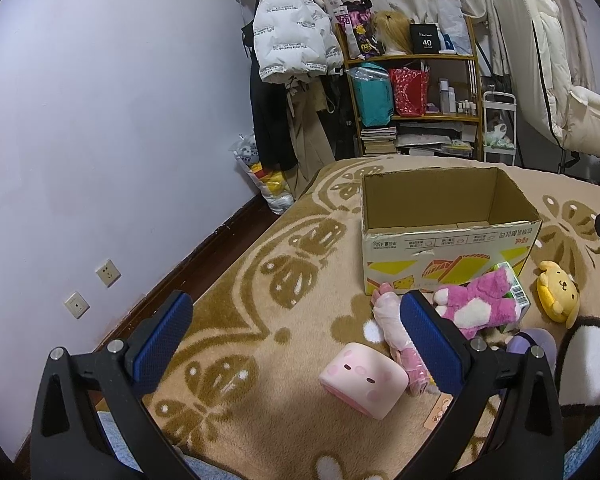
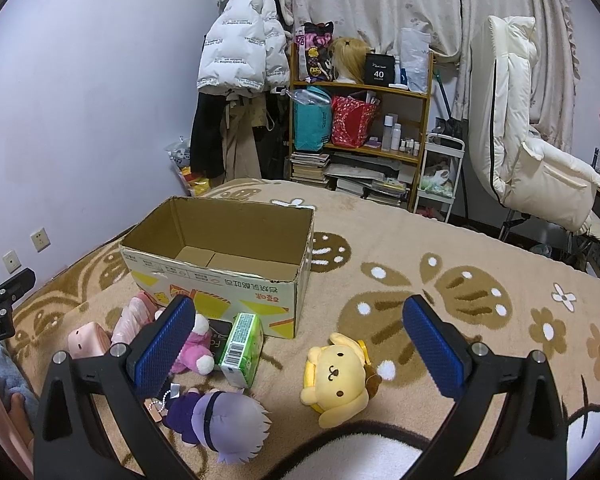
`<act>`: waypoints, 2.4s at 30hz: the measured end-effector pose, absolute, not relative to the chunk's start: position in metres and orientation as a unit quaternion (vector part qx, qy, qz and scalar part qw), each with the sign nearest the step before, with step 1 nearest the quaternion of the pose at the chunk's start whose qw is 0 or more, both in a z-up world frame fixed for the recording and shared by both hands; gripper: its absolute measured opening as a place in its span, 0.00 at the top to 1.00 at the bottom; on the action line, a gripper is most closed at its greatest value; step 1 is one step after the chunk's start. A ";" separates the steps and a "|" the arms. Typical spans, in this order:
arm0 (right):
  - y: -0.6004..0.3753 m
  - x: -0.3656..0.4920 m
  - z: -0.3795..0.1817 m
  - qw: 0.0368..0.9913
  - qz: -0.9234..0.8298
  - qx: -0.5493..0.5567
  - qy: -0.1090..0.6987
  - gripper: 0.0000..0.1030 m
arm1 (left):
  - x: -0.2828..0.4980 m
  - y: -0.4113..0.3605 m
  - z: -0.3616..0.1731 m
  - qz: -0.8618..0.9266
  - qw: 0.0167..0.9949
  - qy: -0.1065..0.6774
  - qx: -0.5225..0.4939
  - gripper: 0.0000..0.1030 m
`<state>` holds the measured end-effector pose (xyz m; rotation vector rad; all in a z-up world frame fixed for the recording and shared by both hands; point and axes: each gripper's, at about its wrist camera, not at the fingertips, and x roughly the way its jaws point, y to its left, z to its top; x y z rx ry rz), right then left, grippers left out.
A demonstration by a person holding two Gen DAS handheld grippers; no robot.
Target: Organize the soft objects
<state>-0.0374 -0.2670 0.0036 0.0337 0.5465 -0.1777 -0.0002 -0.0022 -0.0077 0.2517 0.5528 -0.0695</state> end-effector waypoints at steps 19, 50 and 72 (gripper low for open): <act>-0.268 -0.037 0.004 0.959 -0.087 0.016 0.271 0.00 | 0.003 -0.001 -0.006 -0.032 0.952 0.276 0.125 0.00; -0.307 0.004 -0.022 0.922 -0.103 0.095 0.360 0.00 | 0.074 0.004 -0.042 -0.039 0.907 0.418 0.042 0.00; -0.339 0.046 -0.097 0.859 -0.137 0.143 0.471 0.00 | 0.109 0.003 -0.098 -0.042 0.849 0.526 0.023 0.01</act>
